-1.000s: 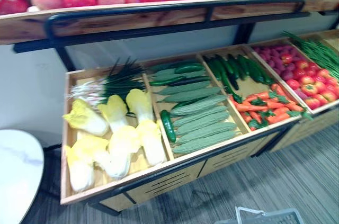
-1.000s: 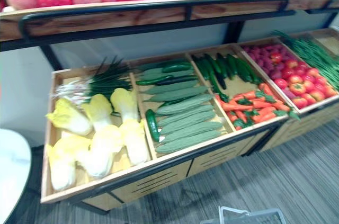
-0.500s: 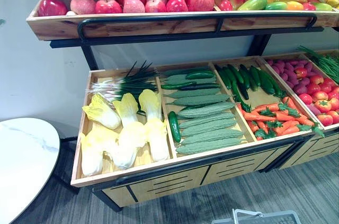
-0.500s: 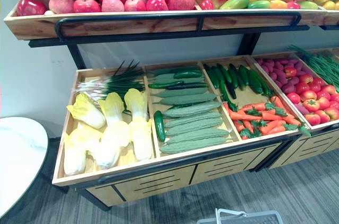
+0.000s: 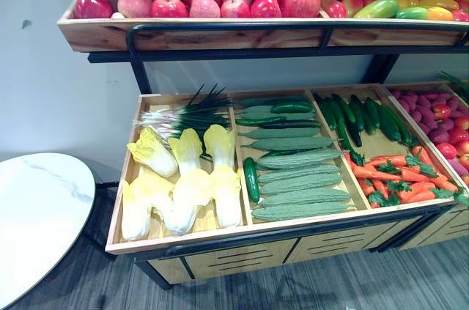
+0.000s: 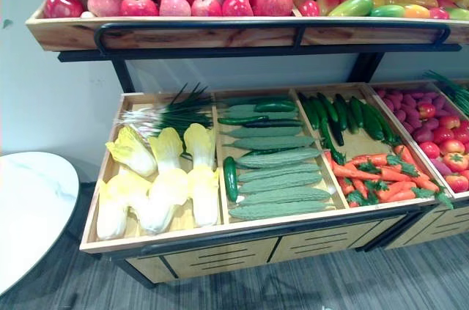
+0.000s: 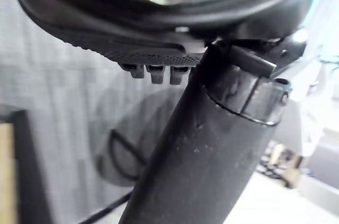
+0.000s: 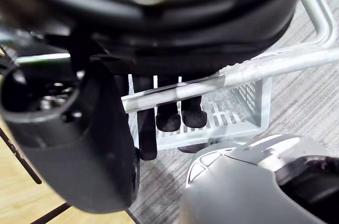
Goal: Pick vegetable in the basket
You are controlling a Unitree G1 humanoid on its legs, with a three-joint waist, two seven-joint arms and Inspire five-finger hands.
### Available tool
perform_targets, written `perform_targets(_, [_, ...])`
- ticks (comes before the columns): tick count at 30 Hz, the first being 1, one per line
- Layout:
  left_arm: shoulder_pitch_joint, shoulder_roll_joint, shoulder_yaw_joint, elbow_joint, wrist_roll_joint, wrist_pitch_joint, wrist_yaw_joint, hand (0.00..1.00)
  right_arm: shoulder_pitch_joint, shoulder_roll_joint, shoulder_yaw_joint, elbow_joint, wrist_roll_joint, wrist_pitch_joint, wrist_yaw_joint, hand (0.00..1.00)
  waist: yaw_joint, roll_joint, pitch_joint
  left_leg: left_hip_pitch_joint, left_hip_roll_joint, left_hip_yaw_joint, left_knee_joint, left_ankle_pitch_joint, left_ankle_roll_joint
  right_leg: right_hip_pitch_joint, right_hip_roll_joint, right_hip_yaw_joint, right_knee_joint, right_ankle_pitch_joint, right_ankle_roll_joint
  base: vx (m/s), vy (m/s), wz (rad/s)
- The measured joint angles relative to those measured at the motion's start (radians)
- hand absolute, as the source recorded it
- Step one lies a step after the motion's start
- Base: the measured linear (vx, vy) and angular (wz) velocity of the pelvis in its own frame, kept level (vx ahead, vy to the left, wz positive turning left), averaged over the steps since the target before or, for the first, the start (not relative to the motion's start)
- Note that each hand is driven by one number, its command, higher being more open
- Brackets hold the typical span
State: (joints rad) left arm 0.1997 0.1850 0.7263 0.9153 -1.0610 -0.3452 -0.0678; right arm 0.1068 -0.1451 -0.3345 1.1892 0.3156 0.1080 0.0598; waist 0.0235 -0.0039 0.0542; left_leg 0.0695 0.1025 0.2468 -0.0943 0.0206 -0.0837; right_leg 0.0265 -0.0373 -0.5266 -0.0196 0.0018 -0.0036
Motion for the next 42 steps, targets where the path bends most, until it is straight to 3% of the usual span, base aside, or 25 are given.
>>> perform_targets(8, [0.001,0.008,0.159,-0.225,0.058,-0.076,0.206,1.0,0.05,0.005,-0.038,-0.029,-0.001,0.005,0.003,0.0,0.016,0.017,-0.037,0.012,0.005,-0.012,-0.001,-0.004,0.005,0.021,0.006,-0.016,-0.005,0.0,0.0,-0.04,-0.015,0.06])
perform_targets(13, [0.0,0.013,0.157,-0.471,0.142,-0.08,0.284,1.0,0.083,0.016,-0.034,-0.072,-0.002,0.01,0.002,0.0,0.027,0.016,-0.041,0.019,0.011,-0.006,-0.001,-0.008,0.01,0.028,0.009,-0.012,-0.006,-0.002,0.001,-0.05,-0.014,-0.02])
perform_targets(15, [-0.014,0.071,0.074,-0.632,0.213,-0.022,0.3,1.0,0.09,0.017,-0.012,-0.086,-0.002,0.014,0.002,0.0,0.028,0.024,-0.05,0.021,0.013,-0.001,-0.001,-0.006,0.006,0.028,0.011,-0.006,-0.005,0.0,-0.001,-0.03,-0.006,-0.05])
perform_targets(18, [-0.046,0.104,-0.01,-0.736,0.285,0.048,0.305,1.0,0.089,0.014,0.006,-0.093,-0.004,0.019,0.002,0.0,0.03,0.032,-0.061,0.03,0.014,0.014,-0.001,-0.007,0.004,0.029,0.011,0.009,-0.004,0.001,-0.003,0.0,0.011,-0.12])
perform_targets(28, [-0.104,0.108,-0.197,-0.803,0.438,0.266,0.234,1.0,0.099,0.018,0.008,-0.105,-0.004,0.027,0.006,0.0,0.024,0.035,-0.067,0.054,0.019,0.061,-0.001,-0.014,0.003,0.03,0.025,0.057,-0.009,0.012,-0.016,-0.02,-0.002,-0.16])
perform_targets(35, [-0.104,0.118,-0.292,-0.821,0.607,0.333,0.211,1.0,0.107,0.019,0.002,-0.106,-0.039,0.033,0.008,0.0,0.024,0.034,-0.07,0.058,0.03,0.074,-0.001,-0.011,-0.001,0.03,0.035,0.067,-0.014,0.016,-0.022,-0.05,-0.029,-0.06])
perform_targets(42, [-0.108,0.128,-0.406,-0.856,0.803,0.356,0.213,1.0,0.107,0.02,0.003,-0.108,-0.04,0.029,0.019,0.0,0.023,0.04,-0.075,0.07,0.036,0.1,-0.001,-0.011,-0.005,0.03,0.042,0.09,-0.014,0.02,-0.027,-0.04,-0.015,-0.1])
